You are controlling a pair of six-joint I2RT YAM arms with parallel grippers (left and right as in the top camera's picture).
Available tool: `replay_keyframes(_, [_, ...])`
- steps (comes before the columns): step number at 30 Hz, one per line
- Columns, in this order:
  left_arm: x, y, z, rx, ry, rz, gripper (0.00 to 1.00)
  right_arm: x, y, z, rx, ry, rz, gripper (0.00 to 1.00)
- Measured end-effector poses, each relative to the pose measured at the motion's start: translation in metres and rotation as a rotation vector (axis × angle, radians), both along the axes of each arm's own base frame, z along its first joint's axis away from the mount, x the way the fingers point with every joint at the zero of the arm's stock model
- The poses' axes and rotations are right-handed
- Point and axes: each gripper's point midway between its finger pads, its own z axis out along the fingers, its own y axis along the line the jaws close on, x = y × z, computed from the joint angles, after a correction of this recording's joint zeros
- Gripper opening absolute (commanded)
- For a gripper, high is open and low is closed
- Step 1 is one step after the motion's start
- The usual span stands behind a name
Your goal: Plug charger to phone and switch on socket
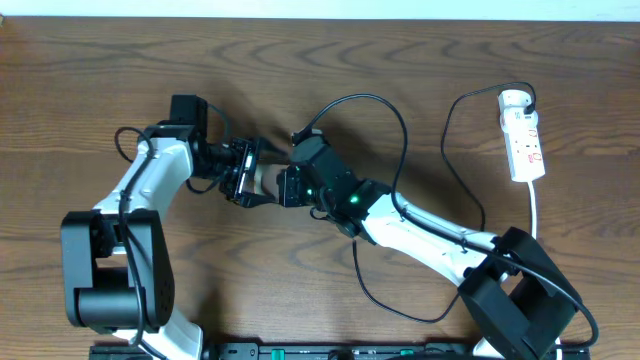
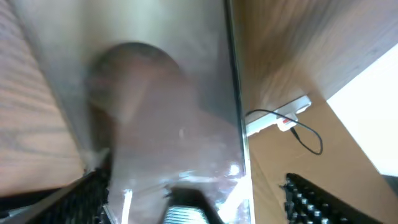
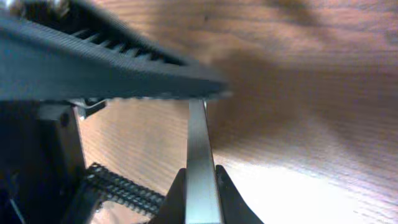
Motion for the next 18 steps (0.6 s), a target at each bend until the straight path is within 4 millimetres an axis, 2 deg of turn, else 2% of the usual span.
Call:
replay_keyframes(12, [-0.001,-0.003,0.002,-0.014,-0.002,-0.009,0.91,0.001,-0.002,-0.001,0.0,0.006,0.001,0.01])
replay_keyframes(15, [0.0,-0.003,0.006,-0.04,-0.004,-0.005,0.92,0.01,-0.01,-0.001,0.003,0.01,-0.021,0.01])
replay_keyframes(18, [0.004,0.006,0.01,-0.073,-0.024,0.013,0.92,0.027,-0.027,-0.001,0.01,0.017,-0.07,0.01])
